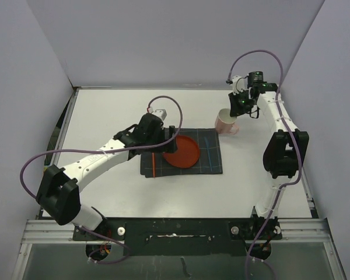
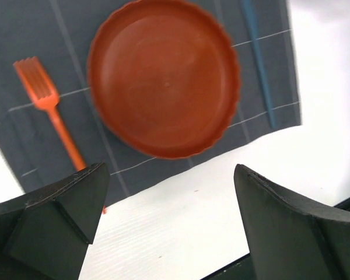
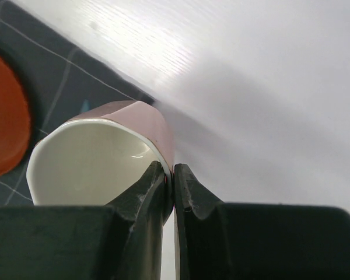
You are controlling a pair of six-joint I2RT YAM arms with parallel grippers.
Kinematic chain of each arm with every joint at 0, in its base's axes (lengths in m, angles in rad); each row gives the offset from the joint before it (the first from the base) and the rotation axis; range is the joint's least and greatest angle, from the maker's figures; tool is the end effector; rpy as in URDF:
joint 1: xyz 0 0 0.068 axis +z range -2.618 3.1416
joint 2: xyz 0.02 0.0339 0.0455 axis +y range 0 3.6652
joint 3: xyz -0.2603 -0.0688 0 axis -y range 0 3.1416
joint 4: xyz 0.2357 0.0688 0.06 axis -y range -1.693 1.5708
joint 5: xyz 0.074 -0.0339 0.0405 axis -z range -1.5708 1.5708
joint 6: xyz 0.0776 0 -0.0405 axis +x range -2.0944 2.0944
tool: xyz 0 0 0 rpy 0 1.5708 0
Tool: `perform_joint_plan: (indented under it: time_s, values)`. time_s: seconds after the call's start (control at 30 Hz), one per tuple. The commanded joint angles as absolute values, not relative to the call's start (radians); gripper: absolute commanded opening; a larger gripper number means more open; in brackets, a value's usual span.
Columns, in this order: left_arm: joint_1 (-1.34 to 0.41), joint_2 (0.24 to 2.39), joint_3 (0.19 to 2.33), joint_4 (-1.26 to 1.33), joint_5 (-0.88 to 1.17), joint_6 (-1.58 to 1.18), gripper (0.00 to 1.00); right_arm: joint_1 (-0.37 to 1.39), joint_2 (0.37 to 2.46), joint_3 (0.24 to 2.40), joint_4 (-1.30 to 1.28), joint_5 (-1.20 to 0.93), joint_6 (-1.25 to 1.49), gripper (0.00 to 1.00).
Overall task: Set the dinner table for one person
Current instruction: Place the cup on the napkin.
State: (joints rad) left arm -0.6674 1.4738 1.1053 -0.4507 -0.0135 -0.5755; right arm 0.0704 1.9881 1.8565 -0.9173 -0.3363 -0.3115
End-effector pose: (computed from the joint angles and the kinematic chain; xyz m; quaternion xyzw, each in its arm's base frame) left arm 0.2675 -0.2095 0.2329 0.0403 0.9293 -0.2086 0.3020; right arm 0.4376 0.0565 0.2524 -0.2232 0.9270 0.1299 0.2720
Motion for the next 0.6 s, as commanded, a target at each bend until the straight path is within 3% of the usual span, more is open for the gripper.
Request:
perform_joint_plan:
  time_s: [0.0,0.57]
  values:
    - [-0.735,1.521,1.210,-0.422,-0.047,-0.516,0.90,-0.011,1.920,1.830,-0.840,-0.351,-0.327,0.00]
    - [-0.749,1.464,1.131,-0.440,-0.095,-0.546,0.94,0.122,1.975,1.929,-0.877,-0.356,-0.311,0.00]
